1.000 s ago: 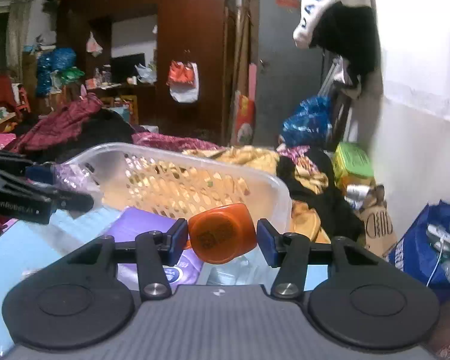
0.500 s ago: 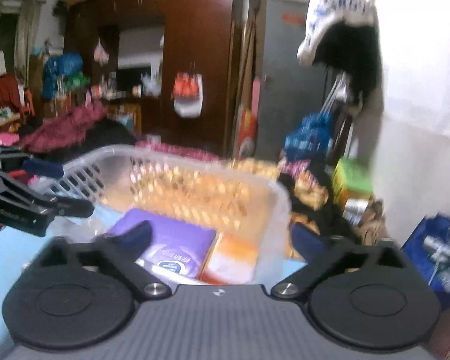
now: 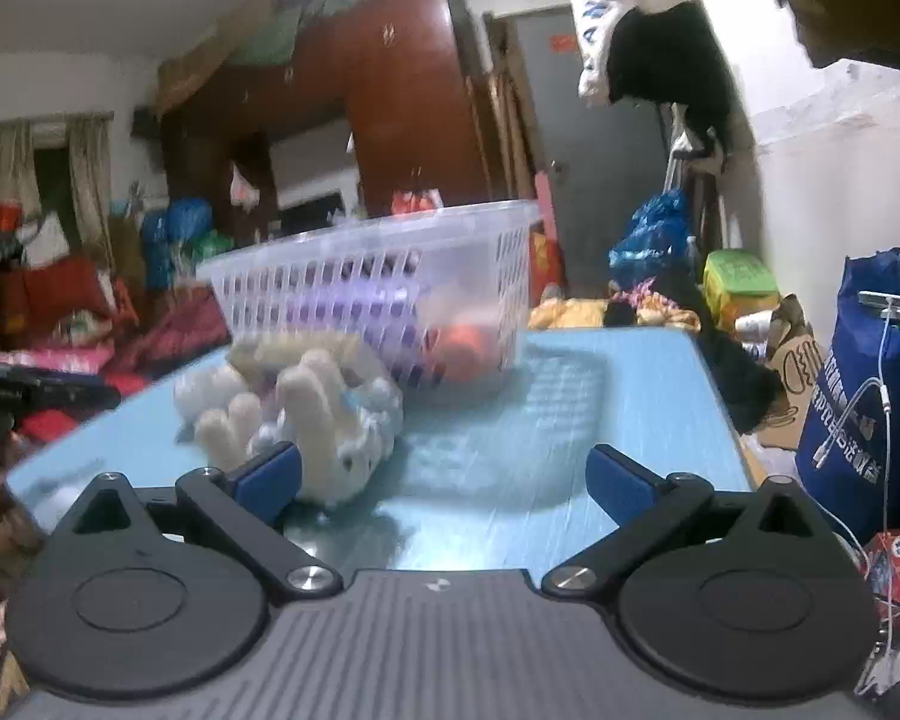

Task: Organize objects
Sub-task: 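Close both grippers on the white plush toy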

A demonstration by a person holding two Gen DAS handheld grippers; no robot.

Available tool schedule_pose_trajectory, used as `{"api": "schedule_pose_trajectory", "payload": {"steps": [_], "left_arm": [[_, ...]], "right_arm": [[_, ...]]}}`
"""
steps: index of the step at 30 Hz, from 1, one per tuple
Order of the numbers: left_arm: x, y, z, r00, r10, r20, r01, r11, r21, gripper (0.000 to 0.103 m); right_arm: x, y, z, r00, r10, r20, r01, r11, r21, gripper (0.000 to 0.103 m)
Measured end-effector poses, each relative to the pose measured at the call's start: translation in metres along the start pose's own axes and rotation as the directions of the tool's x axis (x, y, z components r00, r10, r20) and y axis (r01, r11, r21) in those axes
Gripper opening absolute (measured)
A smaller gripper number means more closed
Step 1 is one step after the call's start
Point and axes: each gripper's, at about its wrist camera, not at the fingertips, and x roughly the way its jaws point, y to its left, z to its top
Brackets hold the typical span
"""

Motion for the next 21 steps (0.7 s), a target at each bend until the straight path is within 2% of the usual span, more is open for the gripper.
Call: {"api": "schedule_pose_trajectory", "payload": {"steps": [4, 8, 11, 17, 21], "left_arm": [[0.006, -0.002, -0.007, 0.998, -0.054, 0.009, 0.055, 0.998, -0.037, 0.096], [0.004, -0.025, -0.015, 0.995, -0.097, 0.004, 0.097, 0.995, 0.005, 0.096], [0.000, -0.046, -0.017, 0.991, -0.134, 0.000, 0.134, 0.989, 0.062, 0.096], [-0.002, -0.067, -0.018, 0.988, -0.153, -0.007, 0.153, 0.983, 0.099, 0.096], [-0.004, -0.063, -0.018, 0.990, -0.139, -0.007, 0.139, 0.986, 0.090, 0.096]], "right_arm": [[-0.002, 0.005, 0.010, 0.998, 0.032, 0.053, -0.032, 0.999, 0.009, 0.103], [-0.005, 0.015, 0.006, 0.998, 0.032, 0.057, -0.030, 0.999, -0.027, 0.102], [-0.007, 0.018, 0.002, 0.997, 0.052, 0.060, -0.051, 0.998, -0.026, 0.097], [-0.008, 0.023, 0.000, 0.997, 0.066, 0.048, -0.065, 0.997, -0.031, 0.089], [-0.012, 0.021, 0.001, 0.997, 0.054, 0.058, -0.053, 0.998, -0.031, 0.089]]}}
